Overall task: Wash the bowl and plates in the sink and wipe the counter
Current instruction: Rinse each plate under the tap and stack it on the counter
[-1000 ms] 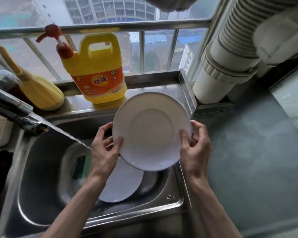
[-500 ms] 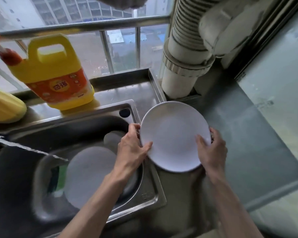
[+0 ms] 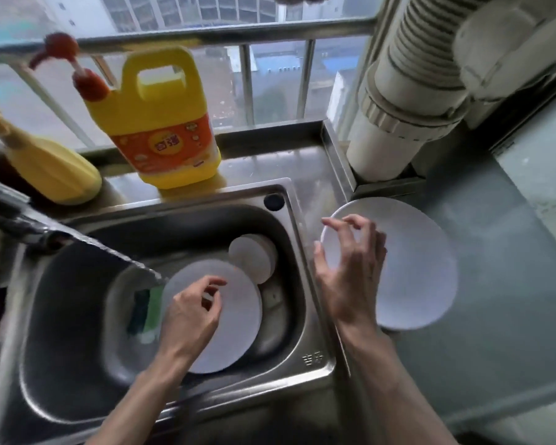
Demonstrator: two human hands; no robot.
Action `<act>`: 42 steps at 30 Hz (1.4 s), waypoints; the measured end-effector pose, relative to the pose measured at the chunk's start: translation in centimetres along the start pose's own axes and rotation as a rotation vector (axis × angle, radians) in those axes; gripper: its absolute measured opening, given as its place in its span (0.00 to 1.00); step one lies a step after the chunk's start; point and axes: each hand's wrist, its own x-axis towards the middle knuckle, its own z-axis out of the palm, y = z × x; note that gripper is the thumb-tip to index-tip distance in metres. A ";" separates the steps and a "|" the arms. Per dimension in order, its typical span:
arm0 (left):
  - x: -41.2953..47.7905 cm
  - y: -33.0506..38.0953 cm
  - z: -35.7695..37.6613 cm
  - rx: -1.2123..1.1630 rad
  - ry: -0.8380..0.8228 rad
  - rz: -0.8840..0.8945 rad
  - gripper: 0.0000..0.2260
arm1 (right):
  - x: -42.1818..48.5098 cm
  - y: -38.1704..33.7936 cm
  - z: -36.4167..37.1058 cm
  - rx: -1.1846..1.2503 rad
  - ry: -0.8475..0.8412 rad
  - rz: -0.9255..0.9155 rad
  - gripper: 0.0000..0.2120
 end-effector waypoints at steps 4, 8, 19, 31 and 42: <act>-1.0 -6.6 -3.6 0.088 -0.052 -0.286 0.11 | -2.0 -5.8 5.0 0.209 -0.418 -0.141 0.15; -2.0 -10.8 -5.8 0.155 -0.105 -0.373 0.13 | -4.6 -7.8 9.3 -0.082 -0.878 0.163 0.21; -2.5 -13.9 -6.2 0.171 -0.225 -0.376 0.21 | -7.0 -6.5 13.5 -0.459 -0.914 0.278 0.25; -0.5 -15.1 -5.0 0.072 -0.244 -0.376 0.27 | -7.9 -6.4 14.2 -0.474 -0.883 0.235 0.16; -0.6 -16.2 -5.9 0.100 -0.232 -0.404 0.30 | -7.3 -6.6 13.7 -0.317 -0.983 0.395 0.20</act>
